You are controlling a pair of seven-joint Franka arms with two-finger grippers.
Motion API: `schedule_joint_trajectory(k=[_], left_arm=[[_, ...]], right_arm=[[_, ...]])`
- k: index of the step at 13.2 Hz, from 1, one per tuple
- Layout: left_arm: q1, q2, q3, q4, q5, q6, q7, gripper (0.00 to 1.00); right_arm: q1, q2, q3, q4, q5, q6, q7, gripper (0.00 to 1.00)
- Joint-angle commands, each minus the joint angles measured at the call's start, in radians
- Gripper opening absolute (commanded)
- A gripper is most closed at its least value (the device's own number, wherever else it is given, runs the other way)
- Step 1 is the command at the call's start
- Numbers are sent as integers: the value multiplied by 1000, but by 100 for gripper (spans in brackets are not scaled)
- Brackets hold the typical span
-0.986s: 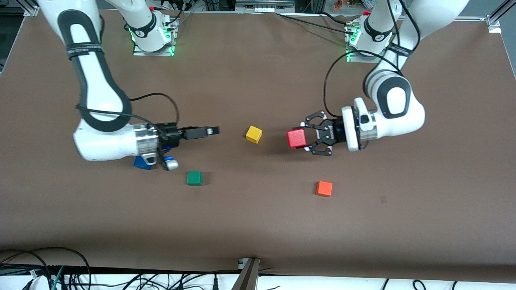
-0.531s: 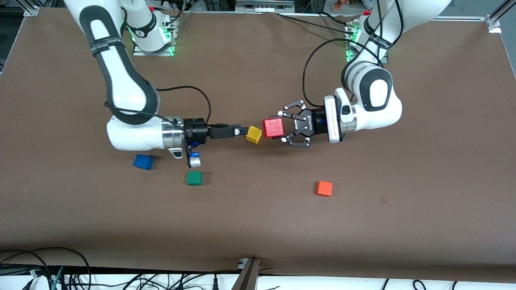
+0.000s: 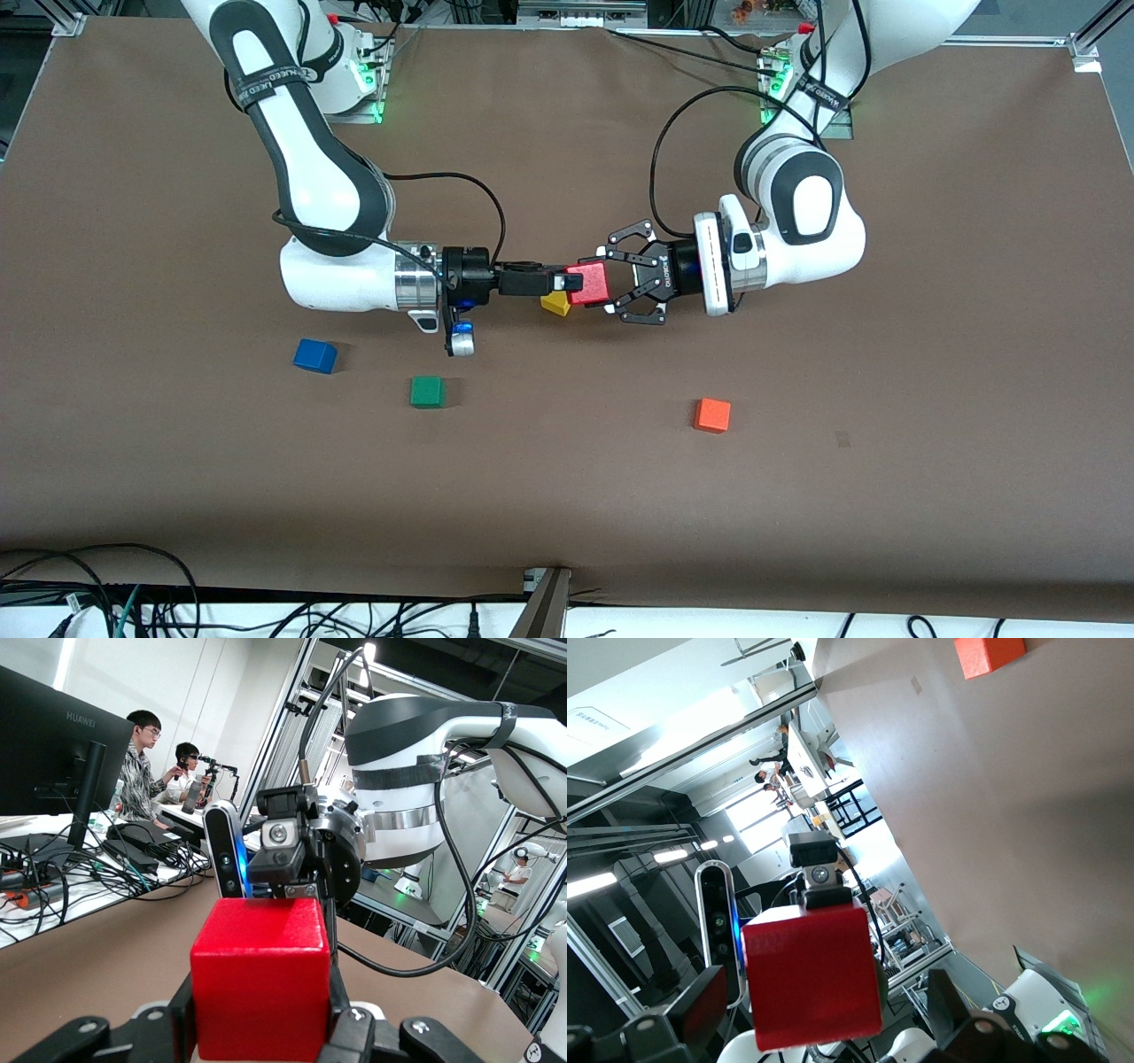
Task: Pass red block to right arm, stack on blue
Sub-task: 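Grasp the red cube with the right gripper, then open the left gripper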
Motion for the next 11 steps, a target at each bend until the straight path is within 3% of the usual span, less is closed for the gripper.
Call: schedule_joint_trajectory(k=[1, 3, 4, 5, 6, 7, 8, 11], left_arm=[[-12, 16, -6, 33, -34, 27, 23, 0], [-13, 16, -6, 34, -38, 28, 20, 0], [-13, 16, -6, 34, -40, 28, 18, 0], [-16, 16, -6, 34, -42, 28, 17, 0], [-16, 16, -6, 34, -48, 28, 15, 0], [-18, 16, -7, 34, -48, 28, 14, 0], [-18, 16, -7, 34, -48, 28, 14, 0], [-16, 15, -7, 33, -49, 27, 11, 0]], right_arm=[[-4, -17, 1, -17, 27, -3, -24, 100], [3, -12, 2, -17, 27, 6, -27, 100], [6, -12, 2, -15, 29, 8, -27, 92], [5, -12, 2, -12, 33, 6, -27, 71], [0, -11, 2, -11, 47, -3, -29, 42], [0, -11, 2, -11, 53, -4, -29, 23], [0, -12, 2, -12, 52, -6, -29, 15], [0, -14, 1, -3, 52, -5, -54, 9]])
